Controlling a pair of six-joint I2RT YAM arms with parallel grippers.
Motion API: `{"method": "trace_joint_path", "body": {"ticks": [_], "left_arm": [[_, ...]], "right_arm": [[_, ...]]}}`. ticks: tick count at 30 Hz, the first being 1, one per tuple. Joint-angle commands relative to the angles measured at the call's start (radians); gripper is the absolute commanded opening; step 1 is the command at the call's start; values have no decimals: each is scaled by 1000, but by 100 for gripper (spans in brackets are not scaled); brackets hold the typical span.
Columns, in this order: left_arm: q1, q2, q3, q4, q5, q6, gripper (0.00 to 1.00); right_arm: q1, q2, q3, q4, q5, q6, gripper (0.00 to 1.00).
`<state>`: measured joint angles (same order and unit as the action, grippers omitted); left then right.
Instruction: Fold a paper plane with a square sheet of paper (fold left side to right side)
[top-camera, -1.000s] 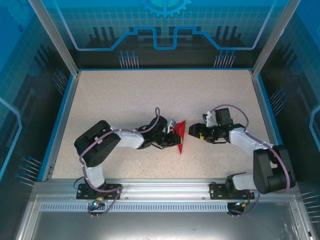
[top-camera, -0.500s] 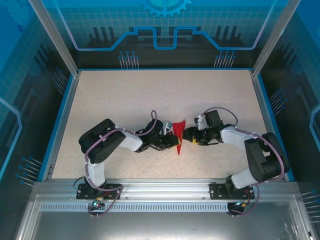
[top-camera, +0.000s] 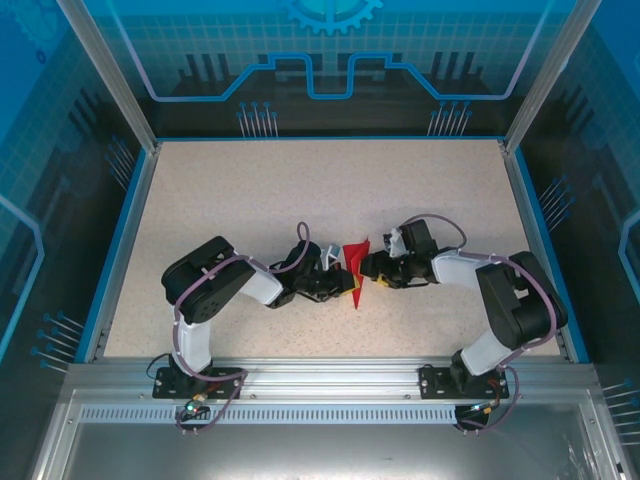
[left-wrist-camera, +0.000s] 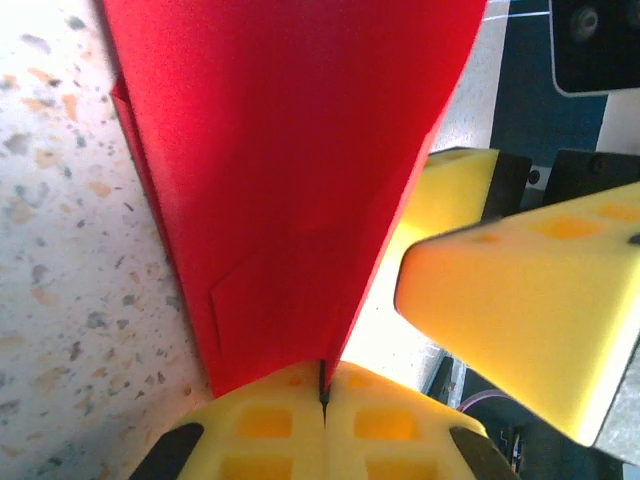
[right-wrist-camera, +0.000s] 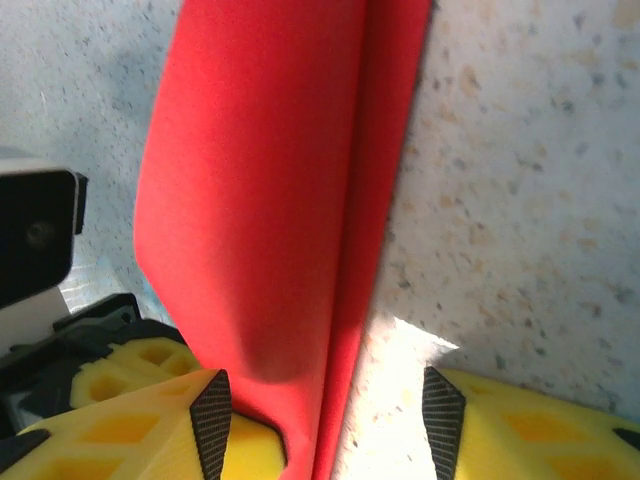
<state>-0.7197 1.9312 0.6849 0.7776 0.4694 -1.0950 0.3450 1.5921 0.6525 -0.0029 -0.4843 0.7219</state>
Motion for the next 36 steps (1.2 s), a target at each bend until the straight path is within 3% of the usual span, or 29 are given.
{"method": "trace_joint_path", "body": {"ticks": [1, 18, 36], "left_arm": [[10, 14, -18, 34, 20, -2, 4], [11, 16, -20, 22, 16, 2, 9], [77, -112, -52, -70, 7, 42, 31]], "right_arm": [[21, 28, 38, 24, 27, 18, 55], [55, 133, 117, -113, 100, -2, 48], [59, 154, 124, -118, 91, -15, 48]]}}
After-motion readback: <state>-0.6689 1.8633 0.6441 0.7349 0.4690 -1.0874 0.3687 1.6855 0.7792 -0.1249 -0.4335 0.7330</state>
